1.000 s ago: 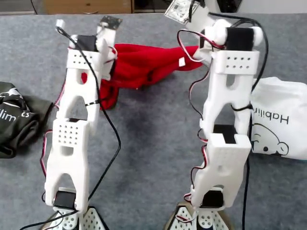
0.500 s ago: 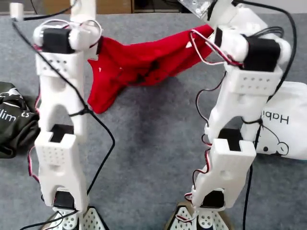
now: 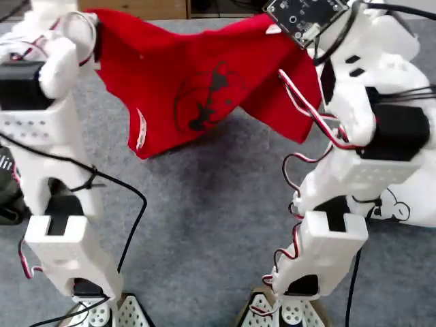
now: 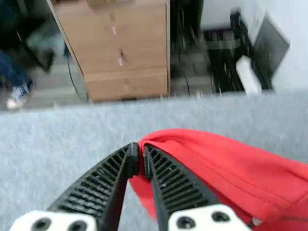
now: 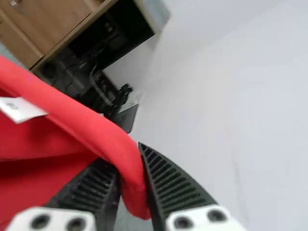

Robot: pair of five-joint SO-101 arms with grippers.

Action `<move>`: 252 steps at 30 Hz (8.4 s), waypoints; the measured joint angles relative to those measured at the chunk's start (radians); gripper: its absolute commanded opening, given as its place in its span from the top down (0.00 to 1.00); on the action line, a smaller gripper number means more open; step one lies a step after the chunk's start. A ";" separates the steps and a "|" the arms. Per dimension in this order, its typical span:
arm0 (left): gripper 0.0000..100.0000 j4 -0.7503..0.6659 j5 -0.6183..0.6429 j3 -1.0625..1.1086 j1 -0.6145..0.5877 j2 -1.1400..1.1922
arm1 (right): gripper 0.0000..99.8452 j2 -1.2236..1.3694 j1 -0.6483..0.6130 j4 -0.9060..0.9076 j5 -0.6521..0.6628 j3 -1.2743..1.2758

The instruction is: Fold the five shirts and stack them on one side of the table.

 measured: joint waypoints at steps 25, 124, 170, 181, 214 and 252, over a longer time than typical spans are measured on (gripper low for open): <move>0.98 -0.195 0.005 -0.117 -0.003 -0.258 | 1.00 -0.242 0.075 -0.025 0.000 -0.014; 0.98 0.152 -0.414 0.767 0.227 -0.057 | 1.00 0.043 0.051 -0.563 -0.018 1.427; 0.85 0.150 -0.247 1.904 0.559 -0.816 | 0.80 0.083 0.249 -0.173 0.069 1.416; 0.86 0.150 -0.339 1.904 0.387 -0.816 | 0.80 0.083 0.253 0.029 0.069 1.217; 0.85 -0.199 -0.293 2.203 0.446 -0.816 | 0.80 -0.539 0.298 0.092 0.069 1.597; 0.86 -0.474 -0.247 2.403 0.460 -0.816 | 0.80 -0.539 0.298 0.092 0.069 1.597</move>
